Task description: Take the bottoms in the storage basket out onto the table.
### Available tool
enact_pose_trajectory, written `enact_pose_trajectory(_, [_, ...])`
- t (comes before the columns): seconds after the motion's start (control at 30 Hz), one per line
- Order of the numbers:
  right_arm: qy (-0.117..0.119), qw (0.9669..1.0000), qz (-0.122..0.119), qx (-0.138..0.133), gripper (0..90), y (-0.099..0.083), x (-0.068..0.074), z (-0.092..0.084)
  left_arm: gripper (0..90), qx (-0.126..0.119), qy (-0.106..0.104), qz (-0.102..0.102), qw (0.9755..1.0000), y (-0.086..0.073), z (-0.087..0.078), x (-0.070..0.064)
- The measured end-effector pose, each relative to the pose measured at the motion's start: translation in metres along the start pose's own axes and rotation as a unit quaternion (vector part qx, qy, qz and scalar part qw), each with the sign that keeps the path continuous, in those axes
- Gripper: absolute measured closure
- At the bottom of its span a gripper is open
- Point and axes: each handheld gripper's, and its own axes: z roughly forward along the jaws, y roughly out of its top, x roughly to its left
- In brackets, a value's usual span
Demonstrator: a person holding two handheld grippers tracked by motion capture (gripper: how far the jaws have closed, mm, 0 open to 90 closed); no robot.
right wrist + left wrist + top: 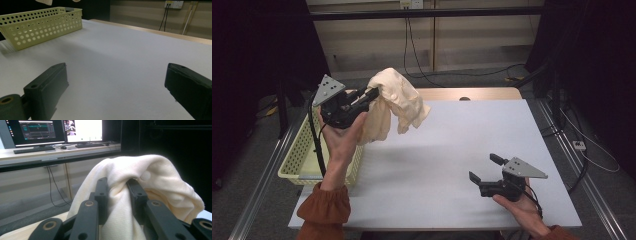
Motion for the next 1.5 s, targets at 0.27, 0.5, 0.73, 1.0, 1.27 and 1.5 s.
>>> enact_pose_trajectory(0.27, [0.000, 1.0000, 0.000, 0.000, 4.8, 0.000, 0.000, 0.000, 73.4, 0.002, -0.010, -0.003, 0.9999, 0.001, 0.009, -0.005])
enact_pose_trajectory(0.5, [0.000, 1.0000, 0.000, 0.001, 4.8, 0.000, 0.000, 0.000, 73.4, 0.004, -0.014, -0.007, 0.9999, 0.003, 0.018, -0.009])
enact_pose_trajectory(0.73, [0.000, 1.0000, 0.001, 0.001, 4.8, 0.000, 0.000, 0.000, 73.4, 0.009, -0.021, -0.009, 0.9997, 0.002, 0.028, -0.016])
enact_pose_trajectory(1.0, [0.000, 1.0000, 0.000, 0.002, 4.9, 0.000, 0.000, 0.000, 73.4, 0.012, -0.028, -0.017, 0.9994, 0.000, 0.039, -0.023])
enact_pose_trajectory(1.27, [0.000, 1.0000, 0.001, 0.002, 4.9, 0.000, 0.000, 0.000, 73.3, 0.017, -0.037, -0.019, 0.9990, -0.003, 0.050, -0.031])
enact_pose_trajectory(1.5, [0.000, 1.0000, 0.000, 0.001, 4.8, 0.000, 0.000, 0.000, 73.3, 0.023, -0.043, -0.013, 0.9987, -0.006, 0.059, -0.039])
